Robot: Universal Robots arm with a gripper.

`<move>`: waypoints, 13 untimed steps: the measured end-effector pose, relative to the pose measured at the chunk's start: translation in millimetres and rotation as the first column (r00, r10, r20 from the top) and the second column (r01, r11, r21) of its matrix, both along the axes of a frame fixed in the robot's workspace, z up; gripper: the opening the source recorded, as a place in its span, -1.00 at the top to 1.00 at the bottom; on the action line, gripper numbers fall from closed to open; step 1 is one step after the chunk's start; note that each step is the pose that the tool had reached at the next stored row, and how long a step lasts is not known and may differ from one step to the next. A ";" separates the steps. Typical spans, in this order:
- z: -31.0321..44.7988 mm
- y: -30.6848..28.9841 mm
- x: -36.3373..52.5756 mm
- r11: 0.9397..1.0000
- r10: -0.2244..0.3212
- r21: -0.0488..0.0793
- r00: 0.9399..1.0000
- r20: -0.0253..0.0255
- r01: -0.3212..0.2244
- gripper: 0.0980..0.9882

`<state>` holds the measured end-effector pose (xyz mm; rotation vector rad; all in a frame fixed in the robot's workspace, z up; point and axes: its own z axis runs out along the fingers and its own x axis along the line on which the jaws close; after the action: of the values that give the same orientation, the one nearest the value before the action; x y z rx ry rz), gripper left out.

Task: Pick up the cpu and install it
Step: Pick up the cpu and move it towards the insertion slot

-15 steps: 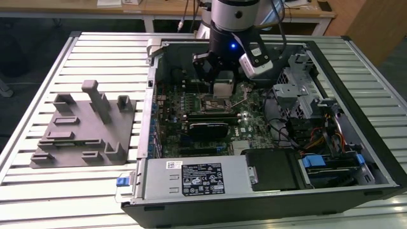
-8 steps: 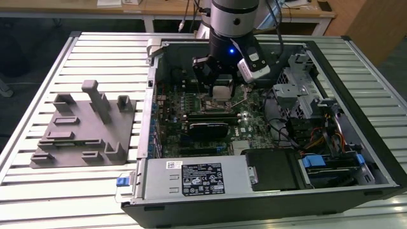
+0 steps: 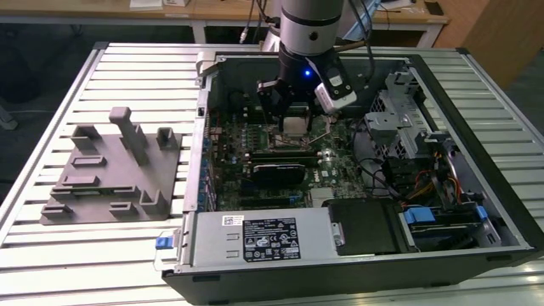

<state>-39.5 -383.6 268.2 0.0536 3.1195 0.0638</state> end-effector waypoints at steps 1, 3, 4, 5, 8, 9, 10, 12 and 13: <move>-1.8 1.3 -0.1 1.000 0.001 0.000 1.000 0.000 -0.001 0.00; -5.5 3.6 -0.7 1.000 0.003 0.000 1.000 0.000 -0.003 0.00; -7.3 4.8 -1.1 1.000 0.005 0.000 1.000 0.001 -0.005 0.00; -9.1 6.0 -1.6 1.000 0.007 0.000 1.000 0.002 -0.007 0.00; -14.3 9.9 -3.1 1.000 0.013 0.000 1.000 0.008 -0.013 0.00; -15.7 11.7 -3.6 1.000 0.016 0.000 1.000 0.009 -0.016 0.00; -16.7 13.7 -4.1 1.000 0.018 0.000 1.000 0.010 -0.018 0.00; -19.0 17.8 -4.7 1.000 0.021 0.000 1.000 0.010 -0.021 0.00; -20.1 19.7 -4.8 1.000 0.021 0.000 1.000 0.010 -0.021 0.00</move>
<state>-44.3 -363.9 248.1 0.0201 3.1102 0.0641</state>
